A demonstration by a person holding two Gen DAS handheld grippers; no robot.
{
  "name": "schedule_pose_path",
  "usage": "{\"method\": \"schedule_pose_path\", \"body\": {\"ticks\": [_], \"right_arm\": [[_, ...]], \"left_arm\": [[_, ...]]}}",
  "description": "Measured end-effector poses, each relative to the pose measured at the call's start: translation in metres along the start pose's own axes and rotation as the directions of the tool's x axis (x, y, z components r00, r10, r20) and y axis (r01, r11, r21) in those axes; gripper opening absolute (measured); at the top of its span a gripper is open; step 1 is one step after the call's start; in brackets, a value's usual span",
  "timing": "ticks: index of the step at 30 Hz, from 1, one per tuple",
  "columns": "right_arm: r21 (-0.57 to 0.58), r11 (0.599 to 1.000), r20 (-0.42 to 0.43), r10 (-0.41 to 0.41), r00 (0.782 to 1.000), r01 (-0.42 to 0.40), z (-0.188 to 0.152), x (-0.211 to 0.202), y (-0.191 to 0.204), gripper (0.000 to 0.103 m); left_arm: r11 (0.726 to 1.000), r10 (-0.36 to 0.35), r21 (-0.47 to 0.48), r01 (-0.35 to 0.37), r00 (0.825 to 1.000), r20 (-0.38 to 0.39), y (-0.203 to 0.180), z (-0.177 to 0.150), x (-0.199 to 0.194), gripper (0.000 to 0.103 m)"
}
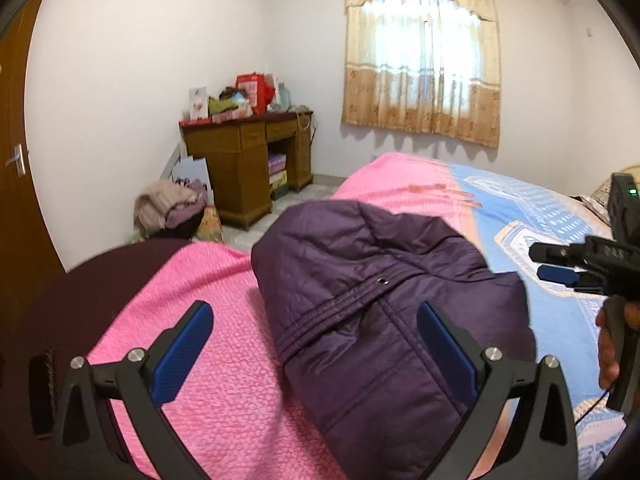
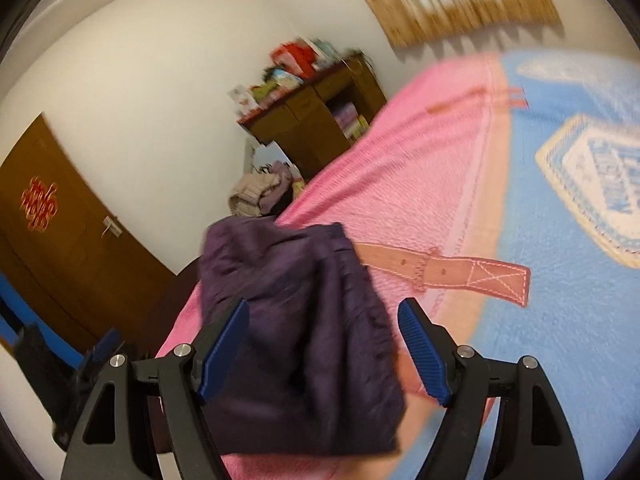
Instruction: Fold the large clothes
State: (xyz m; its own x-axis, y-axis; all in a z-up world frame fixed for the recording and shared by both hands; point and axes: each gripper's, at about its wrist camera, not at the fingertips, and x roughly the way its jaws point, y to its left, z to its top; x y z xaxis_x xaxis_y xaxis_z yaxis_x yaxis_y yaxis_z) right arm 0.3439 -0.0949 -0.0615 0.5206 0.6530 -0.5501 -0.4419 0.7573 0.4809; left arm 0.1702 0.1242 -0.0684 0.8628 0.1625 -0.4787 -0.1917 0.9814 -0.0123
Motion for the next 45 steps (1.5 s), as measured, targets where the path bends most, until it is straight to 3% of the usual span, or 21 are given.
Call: {"method": "schedule_pose_path", "body": {"ticks": [8,13,45], "right_arm": [[-0.172,0.982,0.125,-0.051,0.991,0.072,-0.035,-0.062,0.071,0.077],[-0.223,0.972,0.161,-0.033,0.986,0.069,-0.046,-0.085,0.095,0.077],[-0.232,0.968,0.188,-0.048,0.981,0.091,-0.058,-0.090,0.098,0.077]], "left_arm": [[1.000,-0.029,-0.002,0.029,0.997,0.074,-0.001,0.009,-0.038,0.103],[0.998,-0.055,-0.011,0.056,0.991,0.118,-0.003,0.013,-0.054,0.103],[0.998,-0.060,0.005,0.060,0.992,0.109,-0.011,0.007,-0.055,0.103]]}}
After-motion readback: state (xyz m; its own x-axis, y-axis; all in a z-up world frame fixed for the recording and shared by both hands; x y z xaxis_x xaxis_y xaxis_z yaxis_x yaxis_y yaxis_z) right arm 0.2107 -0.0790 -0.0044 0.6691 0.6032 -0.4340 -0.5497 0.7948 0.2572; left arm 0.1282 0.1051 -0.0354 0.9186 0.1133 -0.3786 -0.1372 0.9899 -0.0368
